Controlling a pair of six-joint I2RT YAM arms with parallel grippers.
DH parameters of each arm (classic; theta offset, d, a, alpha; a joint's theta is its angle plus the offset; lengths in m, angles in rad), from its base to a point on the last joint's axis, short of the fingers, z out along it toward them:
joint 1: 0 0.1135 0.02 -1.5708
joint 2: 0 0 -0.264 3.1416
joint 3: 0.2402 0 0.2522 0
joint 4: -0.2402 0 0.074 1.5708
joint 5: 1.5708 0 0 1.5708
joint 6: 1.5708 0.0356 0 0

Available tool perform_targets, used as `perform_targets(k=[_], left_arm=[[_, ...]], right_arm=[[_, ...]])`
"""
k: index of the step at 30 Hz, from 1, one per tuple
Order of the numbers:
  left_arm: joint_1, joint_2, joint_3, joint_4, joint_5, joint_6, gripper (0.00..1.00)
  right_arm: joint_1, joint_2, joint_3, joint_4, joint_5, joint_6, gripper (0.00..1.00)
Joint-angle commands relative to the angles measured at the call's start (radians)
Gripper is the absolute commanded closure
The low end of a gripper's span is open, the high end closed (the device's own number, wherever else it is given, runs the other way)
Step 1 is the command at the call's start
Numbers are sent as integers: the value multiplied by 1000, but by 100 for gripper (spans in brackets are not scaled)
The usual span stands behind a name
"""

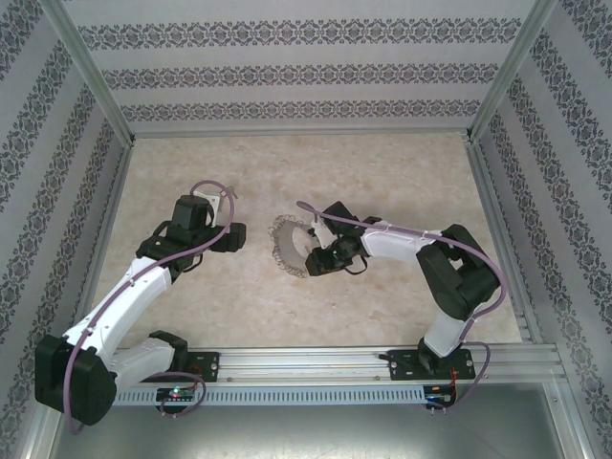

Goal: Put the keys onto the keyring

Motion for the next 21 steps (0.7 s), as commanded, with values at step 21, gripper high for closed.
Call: perform_targets(k=[21], left_arm=[[-33, -8, 14, -27, -35, 34, 0]], right_arm=[[82, -80, -49, -7, 205, -148, 67]])
